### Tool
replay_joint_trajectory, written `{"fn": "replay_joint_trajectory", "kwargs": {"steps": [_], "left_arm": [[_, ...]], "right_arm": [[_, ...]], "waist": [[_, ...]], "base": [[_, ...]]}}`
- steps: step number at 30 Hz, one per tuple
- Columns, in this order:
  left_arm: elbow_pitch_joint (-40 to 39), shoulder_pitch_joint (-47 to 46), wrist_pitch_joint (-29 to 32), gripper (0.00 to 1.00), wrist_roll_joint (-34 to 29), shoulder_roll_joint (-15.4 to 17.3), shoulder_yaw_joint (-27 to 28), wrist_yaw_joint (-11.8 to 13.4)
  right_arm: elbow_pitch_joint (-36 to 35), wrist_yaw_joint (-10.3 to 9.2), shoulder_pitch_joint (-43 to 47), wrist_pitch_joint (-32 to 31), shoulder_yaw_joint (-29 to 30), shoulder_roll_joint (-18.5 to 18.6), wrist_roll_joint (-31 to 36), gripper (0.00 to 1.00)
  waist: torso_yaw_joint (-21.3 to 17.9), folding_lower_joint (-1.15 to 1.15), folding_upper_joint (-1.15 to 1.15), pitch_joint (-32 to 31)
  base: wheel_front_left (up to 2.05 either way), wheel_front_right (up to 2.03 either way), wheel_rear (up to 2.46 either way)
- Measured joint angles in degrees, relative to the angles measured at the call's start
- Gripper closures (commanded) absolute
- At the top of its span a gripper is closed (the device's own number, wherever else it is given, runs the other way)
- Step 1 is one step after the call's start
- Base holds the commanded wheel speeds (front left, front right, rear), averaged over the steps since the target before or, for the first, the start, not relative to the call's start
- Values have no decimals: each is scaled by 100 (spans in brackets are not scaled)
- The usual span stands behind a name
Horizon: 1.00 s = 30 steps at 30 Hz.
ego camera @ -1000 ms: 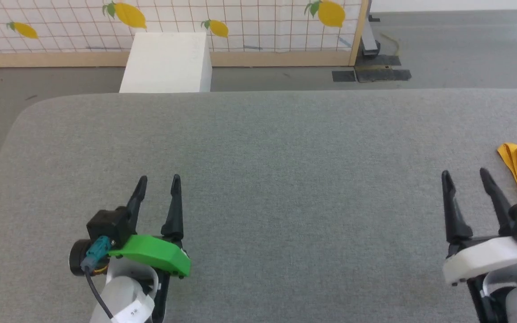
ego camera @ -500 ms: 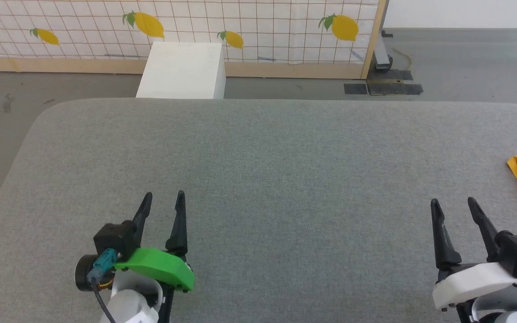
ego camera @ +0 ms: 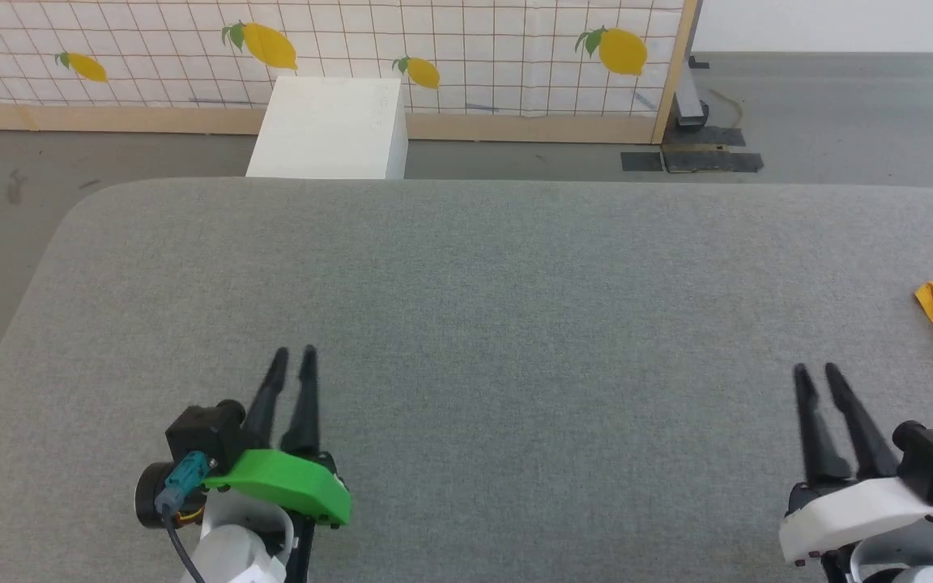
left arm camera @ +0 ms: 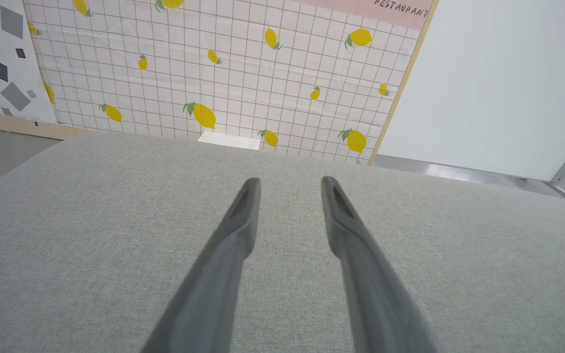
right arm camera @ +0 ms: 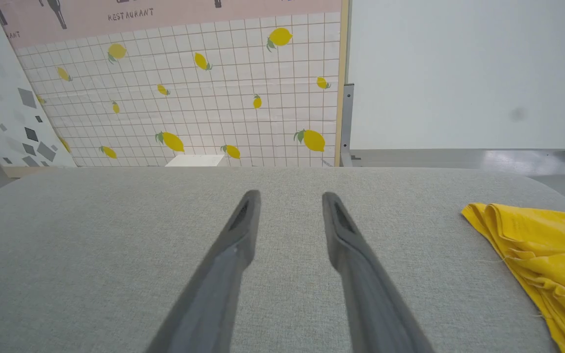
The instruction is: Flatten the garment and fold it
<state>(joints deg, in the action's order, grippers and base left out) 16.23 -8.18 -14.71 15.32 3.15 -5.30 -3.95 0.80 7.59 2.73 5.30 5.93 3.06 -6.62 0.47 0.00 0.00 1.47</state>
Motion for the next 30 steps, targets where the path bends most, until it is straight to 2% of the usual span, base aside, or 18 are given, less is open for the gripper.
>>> {"fn": "replay_joint_trajectory", "kwargs": {"steps": [30], "left_arm": [[-201, 10, 202, 100, -175, 0, 64, 5]], "right_arm": [[-1, 0, -5, -63, -67, 1, 52, 100]], "waist": [[-7, 0, 0, -22]], "base": [[0, 0, 0]]}}
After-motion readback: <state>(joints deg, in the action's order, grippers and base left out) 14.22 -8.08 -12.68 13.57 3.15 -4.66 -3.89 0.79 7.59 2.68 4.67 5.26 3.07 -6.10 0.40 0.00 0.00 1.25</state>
